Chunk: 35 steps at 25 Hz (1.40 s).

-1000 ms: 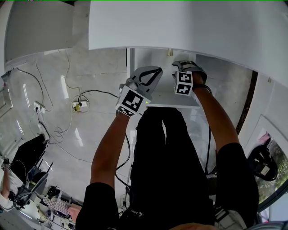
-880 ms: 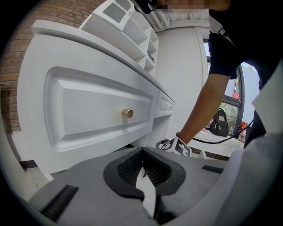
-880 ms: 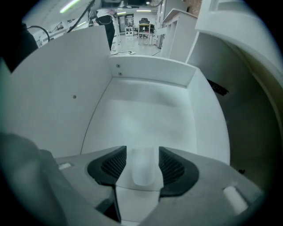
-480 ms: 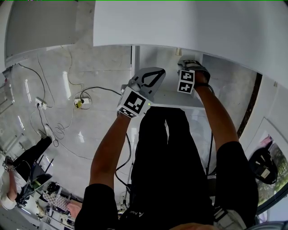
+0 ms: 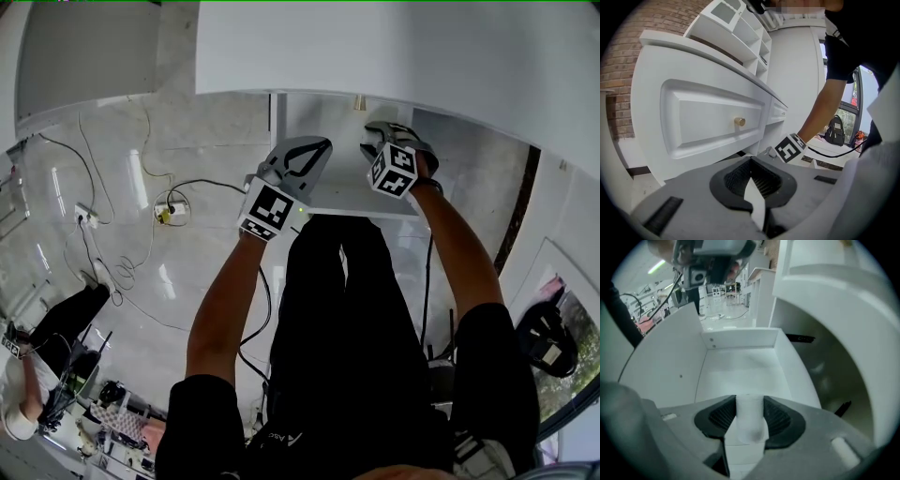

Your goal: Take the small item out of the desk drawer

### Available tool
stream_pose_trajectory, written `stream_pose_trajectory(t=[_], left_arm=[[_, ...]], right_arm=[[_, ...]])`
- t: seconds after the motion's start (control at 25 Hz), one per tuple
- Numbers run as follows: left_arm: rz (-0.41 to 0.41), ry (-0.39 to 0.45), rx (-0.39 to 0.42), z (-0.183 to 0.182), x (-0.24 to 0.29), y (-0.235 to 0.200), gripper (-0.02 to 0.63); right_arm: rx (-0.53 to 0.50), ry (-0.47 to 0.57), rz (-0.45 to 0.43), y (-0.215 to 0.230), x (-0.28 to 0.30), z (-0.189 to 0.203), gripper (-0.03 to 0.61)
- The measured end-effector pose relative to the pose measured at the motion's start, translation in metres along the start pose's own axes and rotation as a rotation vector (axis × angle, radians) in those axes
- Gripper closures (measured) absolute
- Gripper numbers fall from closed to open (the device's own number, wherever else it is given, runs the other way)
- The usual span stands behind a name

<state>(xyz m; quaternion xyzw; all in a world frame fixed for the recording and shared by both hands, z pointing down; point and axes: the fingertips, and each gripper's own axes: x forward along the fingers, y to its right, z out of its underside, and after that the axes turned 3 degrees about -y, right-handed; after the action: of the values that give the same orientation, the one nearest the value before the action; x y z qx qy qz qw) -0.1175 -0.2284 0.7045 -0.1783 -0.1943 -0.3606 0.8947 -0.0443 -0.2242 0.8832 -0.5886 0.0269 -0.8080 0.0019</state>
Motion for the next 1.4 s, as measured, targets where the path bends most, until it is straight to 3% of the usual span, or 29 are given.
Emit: stream_pose_trajectory(t=[0.28, 0.56, 0.96, 1.16, 1.4], left_arm=[[-0.050, 0.069, -0.081, -0.037, -0.030, 0.021, 0.615], [-0.098, 0.190, -0.130, -0.117, -0.072, 0.043, 0.615], [-0.147, 0.378, -0.064, -0.259, -0.150, 0.085, 0.615], [-0.142, 0.462, -0.002, -0.322, -0.190, 0.128, 0.615], [-0.141, 0.508, 0.047, -0.368, -0.226, 0.177, 0.615]], right_arm=[[0.187, 0.253, 0.063, 0.001, -0.113, -0.046, 0.397], [0.308, 0.544, 0.103, 0.001, -0.239, -0.095, 0.397], [0.500, 0.987, 0.165, 0.004, -0.460, -0.155, 0.397], [0.464, 1.134, 0.227, -0.012, -0.551, -0.164, 0.397], [0.473, 1.252, 0.288, -0.038, -0.633, -0.160, 0.399]])
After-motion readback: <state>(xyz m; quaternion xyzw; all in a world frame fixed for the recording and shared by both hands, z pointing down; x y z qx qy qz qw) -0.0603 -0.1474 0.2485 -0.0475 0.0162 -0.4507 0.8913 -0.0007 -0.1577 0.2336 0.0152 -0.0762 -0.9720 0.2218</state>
